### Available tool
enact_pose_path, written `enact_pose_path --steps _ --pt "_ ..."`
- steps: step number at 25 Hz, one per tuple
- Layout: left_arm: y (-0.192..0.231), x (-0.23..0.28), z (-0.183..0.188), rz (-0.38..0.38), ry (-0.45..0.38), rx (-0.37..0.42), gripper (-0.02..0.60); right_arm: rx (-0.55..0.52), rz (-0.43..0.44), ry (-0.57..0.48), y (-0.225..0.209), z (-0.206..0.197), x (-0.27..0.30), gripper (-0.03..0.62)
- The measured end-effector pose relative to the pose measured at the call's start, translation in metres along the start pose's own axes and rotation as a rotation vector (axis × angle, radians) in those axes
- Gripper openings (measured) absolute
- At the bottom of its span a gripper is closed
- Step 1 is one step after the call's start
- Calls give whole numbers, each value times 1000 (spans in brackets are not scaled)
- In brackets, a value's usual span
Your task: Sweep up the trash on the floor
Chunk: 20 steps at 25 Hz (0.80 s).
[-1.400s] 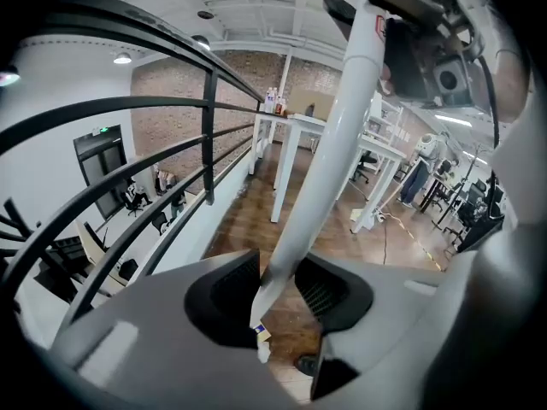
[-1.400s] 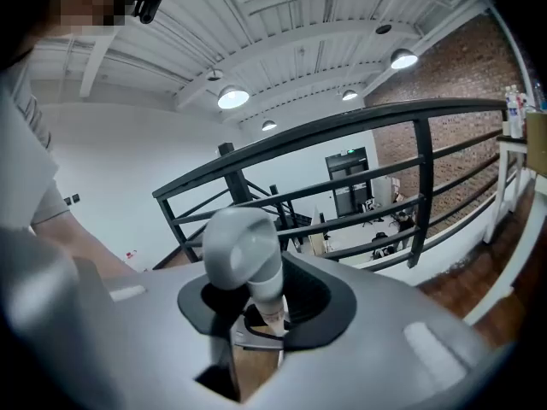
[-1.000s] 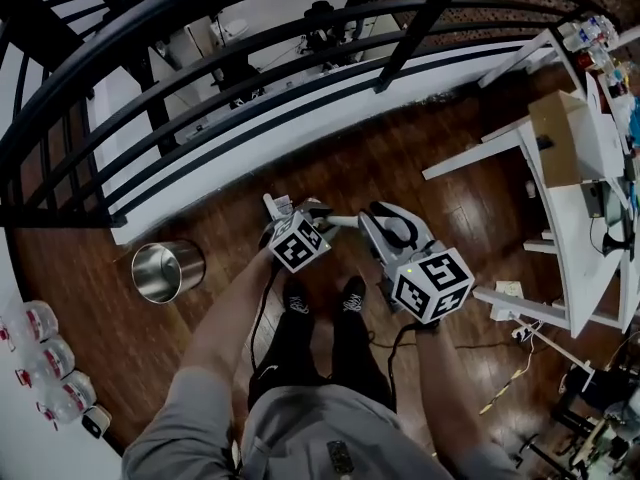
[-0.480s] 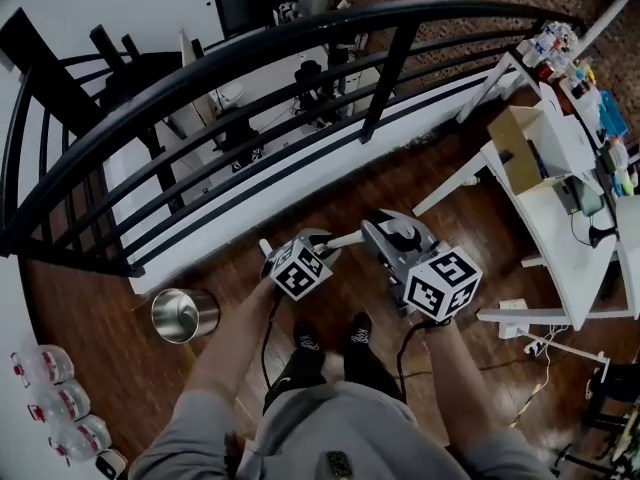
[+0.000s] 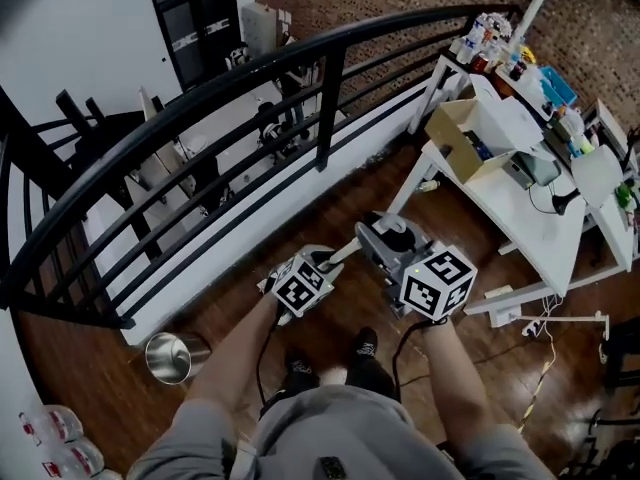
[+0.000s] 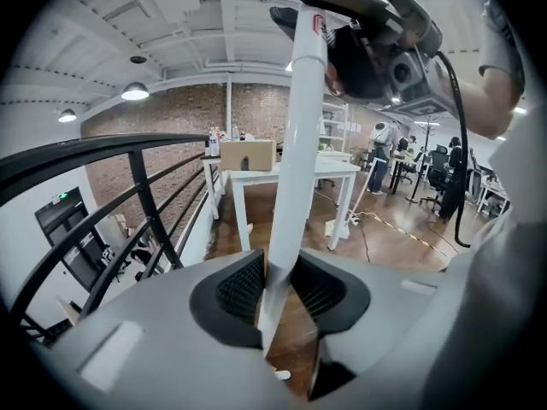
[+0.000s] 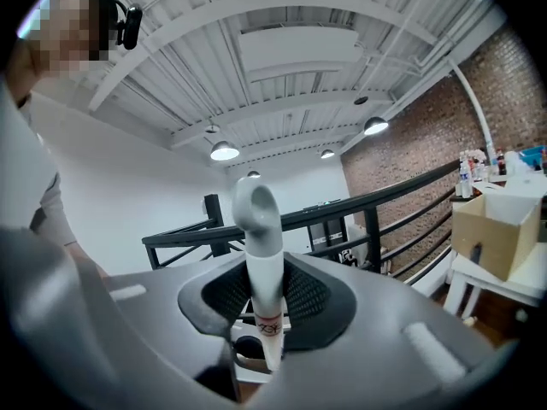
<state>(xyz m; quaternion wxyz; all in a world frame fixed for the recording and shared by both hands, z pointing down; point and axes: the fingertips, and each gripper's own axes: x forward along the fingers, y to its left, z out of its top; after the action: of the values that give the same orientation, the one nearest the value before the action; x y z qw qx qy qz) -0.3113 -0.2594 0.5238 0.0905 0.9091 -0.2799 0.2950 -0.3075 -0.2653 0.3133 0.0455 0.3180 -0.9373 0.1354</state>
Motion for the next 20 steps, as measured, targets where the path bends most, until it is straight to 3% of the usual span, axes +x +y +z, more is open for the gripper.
enact_pose_path --steps 9,14,20 --pt "-104 138 85 -133 17 53 98 13 -138 -44 -125 -4 -138 87" --pt "-162 238 137 -156 14 33 100 2 -165 -6 -212 -17 -221 87" --pt "-218 339 163 -200 65 32 100 26 -197 58 -296 -49 -288 87"
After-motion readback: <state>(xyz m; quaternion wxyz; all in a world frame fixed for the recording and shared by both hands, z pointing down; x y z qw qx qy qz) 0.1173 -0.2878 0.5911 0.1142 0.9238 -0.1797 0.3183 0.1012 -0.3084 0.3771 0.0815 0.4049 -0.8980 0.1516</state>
